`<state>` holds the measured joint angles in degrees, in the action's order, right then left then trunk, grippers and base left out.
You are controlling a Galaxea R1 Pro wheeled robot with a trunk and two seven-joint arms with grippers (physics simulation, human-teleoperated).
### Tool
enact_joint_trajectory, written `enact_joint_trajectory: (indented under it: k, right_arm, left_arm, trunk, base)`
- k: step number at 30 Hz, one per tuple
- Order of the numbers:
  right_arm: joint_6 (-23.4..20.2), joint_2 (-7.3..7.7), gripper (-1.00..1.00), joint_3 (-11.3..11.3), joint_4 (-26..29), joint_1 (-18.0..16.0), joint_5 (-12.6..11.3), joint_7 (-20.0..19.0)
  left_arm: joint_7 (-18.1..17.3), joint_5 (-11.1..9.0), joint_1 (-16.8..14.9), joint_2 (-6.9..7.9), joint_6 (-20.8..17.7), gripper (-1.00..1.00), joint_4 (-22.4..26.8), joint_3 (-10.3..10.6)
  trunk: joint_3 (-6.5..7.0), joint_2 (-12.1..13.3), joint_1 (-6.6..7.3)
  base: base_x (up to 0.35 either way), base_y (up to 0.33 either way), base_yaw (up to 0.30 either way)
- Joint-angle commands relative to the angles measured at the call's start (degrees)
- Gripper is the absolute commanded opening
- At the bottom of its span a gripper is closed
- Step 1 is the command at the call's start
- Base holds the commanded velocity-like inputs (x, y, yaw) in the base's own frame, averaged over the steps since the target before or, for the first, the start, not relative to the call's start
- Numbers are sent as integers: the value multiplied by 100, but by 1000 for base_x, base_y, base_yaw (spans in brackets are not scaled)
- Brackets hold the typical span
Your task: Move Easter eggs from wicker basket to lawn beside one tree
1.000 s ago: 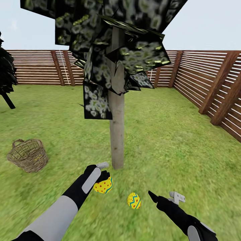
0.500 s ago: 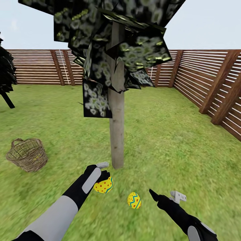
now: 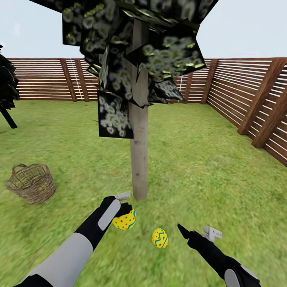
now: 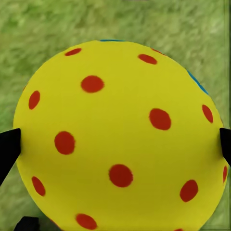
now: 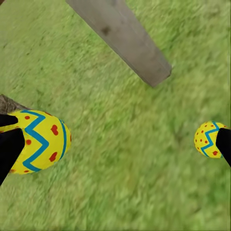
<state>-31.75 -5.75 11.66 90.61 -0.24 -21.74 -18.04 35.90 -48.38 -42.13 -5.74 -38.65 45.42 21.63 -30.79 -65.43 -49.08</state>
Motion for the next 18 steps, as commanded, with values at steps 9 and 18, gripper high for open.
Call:
enact_joint_trajectory:
  k: [9, 18]
  right_arm:
    - [-48, -5, 100, 62, 26, 6, -28, -336]
    - [-50, -5, 100, 82, 26, 7, -32, -340]
  left_arm:
    - [-181, -66, -6, 2, -54, -100, -128, 17]
    - [-192, -56, -6, 3, -256, -100, -104, 25]
  trunk:
    - [-131, -286, -155]
    - [-185, -406, -221]
  base:
    - [0, 0, 0]
    - [0, 0, 0]
